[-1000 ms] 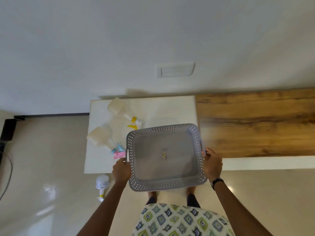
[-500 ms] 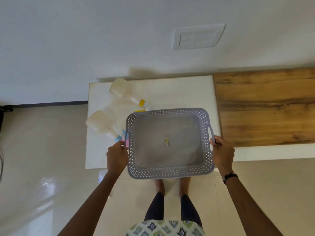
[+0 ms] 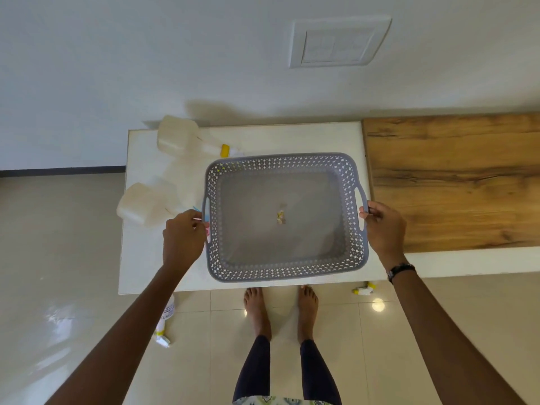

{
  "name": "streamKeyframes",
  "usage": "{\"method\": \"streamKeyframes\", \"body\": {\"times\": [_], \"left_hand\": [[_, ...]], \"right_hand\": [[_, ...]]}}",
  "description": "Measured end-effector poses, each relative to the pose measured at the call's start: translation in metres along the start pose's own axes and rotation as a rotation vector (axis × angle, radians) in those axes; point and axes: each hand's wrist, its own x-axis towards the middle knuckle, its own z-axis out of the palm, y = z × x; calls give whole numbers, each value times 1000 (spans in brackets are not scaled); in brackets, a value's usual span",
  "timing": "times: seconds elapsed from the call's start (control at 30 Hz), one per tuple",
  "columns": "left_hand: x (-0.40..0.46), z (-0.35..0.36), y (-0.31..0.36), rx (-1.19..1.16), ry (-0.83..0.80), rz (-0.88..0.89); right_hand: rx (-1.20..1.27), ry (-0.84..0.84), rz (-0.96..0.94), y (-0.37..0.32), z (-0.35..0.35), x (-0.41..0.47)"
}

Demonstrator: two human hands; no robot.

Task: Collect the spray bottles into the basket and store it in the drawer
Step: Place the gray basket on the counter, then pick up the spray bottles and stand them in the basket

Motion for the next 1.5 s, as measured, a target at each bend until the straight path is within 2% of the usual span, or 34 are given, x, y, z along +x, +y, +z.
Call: {"method": "streamKeyframes", "body": {"times": [0.3, 0.5, 0.57, 0.67, 0.73, 0.9, 1.07, 1.27, 1.4, 1.5], "left_hand": [[24, 1, 7, 2, 13, 7], [26, 2, -3, -63, -51, -33], [27, 0, -4, -76, -63, -38], [32, -8, 0, -56, 25, 14], [44, -15, 4, -41, 86, 109], [102, -35, 20, 221, 122, 391], [165, -37, 30, 525, 110, 610], [204, -1, 35, 709, -4, 663], [206, 16, 31, 782, 24, 667], [208, 19, 28, 743, 59, 662]], "right_hand": [[-20, -28, -6, -10, 7, 28], [-73, -73, -21, -15, 6, 27], [-106, -38, -21, -25, 7, 23], [-75, 7, -141, -58, 17, 18], [-41, -61, -230, -89, 34, 20], [-51, -314, -342, -171, 97, 33], [-263, -450, -346, -225, 156, 65], [-416, -547, -161, -236, 195, 88], [-325, -553, -143, -229, 208, 93], [-223, -523, -185, -222, 212, 95]]}}
